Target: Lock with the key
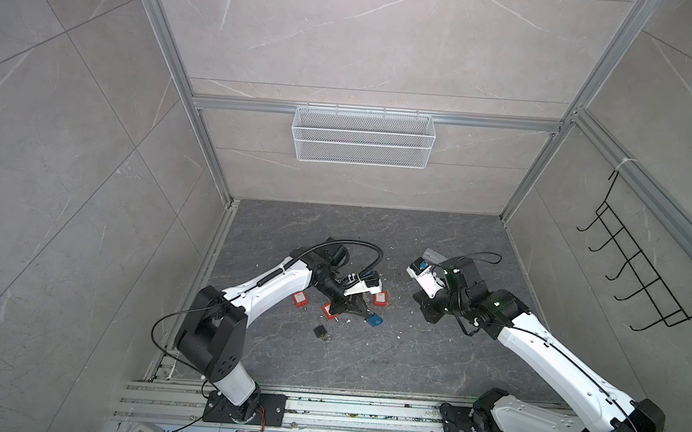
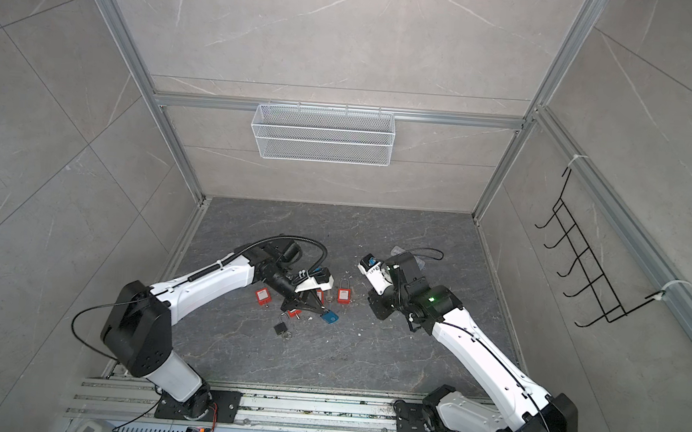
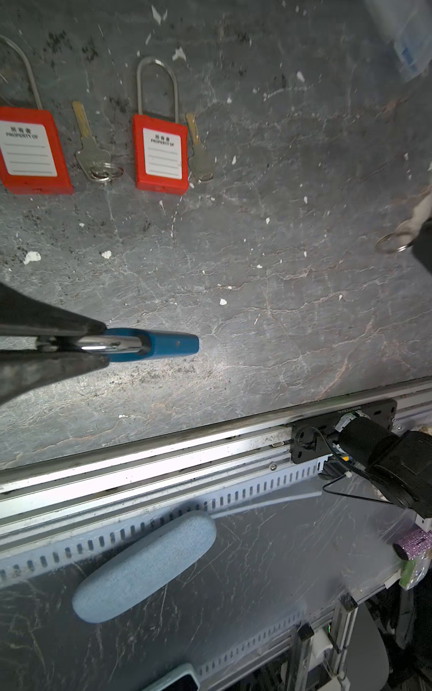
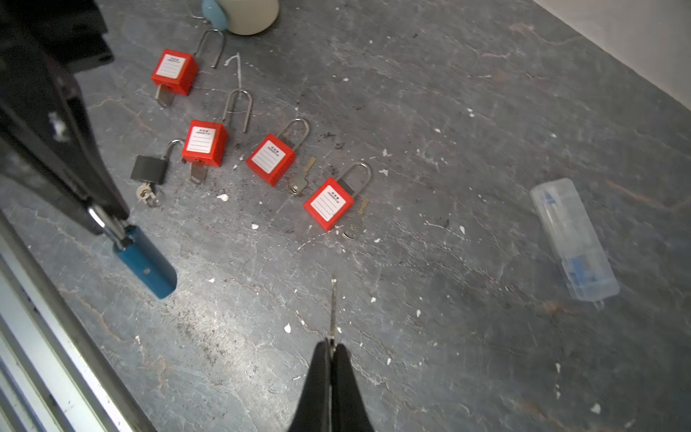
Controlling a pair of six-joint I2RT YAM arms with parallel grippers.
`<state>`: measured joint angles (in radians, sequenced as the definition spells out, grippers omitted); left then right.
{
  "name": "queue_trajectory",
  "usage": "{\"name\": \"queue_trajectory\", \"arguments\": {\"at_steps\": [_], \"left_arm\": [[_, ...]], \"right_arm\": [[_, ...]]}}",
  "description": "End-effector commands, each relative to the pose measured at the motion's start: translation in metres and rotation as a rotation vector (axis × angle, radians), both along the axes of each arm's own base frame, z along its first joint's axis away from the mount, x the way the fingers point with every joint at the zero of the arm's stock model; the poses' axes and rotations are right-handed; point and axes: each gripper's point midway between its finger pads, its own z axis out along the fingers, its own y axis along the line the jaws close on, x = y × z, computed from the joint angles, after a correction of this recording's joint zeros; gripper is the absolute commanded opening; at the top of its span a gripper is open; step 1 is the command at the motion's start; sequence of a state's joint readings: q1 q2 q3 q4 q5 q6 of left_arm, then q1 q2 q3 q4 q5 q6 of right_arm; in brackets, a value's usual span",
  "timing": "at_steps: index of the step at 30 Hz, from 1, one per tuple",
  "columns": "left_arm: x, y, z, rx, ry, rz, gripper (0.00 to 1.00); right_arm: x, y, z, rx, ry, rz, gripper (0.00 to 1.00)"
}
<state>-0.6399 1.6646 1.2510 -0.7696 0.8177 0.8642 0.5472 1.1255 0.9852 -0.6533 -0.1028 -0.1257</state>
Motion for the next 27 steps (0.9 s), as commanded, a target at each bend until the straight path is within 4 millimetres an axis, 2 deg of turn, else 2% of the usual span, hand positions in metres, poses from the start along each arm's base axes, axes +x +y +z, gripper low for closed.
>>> {"name": "queue_trajectory", "arguments": {"at_steps": [1, 12, 18, 27], "left_arm": [[-0.009, -0.008, -0.007, 0.066, 0.071, -0.050, 0.00], [-0.002, -0.036, -0.054, 0.250, 0.209, -0.042, 0.00], [0.004, -0.037, -0.078, 0.367, 0.232, -0.030, 0.00], [0.011, -0.037, -0.095, 0.473, 0.265, -0.035, 0.00]], "right_arm": [[0.005, -0.012, -0.005, 0.056, 0.059, -0.204, 0.00], [-0.010, -0.042, -0.038, 0.059, 0.165, -0.456, 0.00], [-0.020, -0.041, -0.046, 0.097, 0.200, -0.470, 0.00], [-0.030, -0.035, -0.068, 0.125, 0.275, -0.472, 0.00]]}}
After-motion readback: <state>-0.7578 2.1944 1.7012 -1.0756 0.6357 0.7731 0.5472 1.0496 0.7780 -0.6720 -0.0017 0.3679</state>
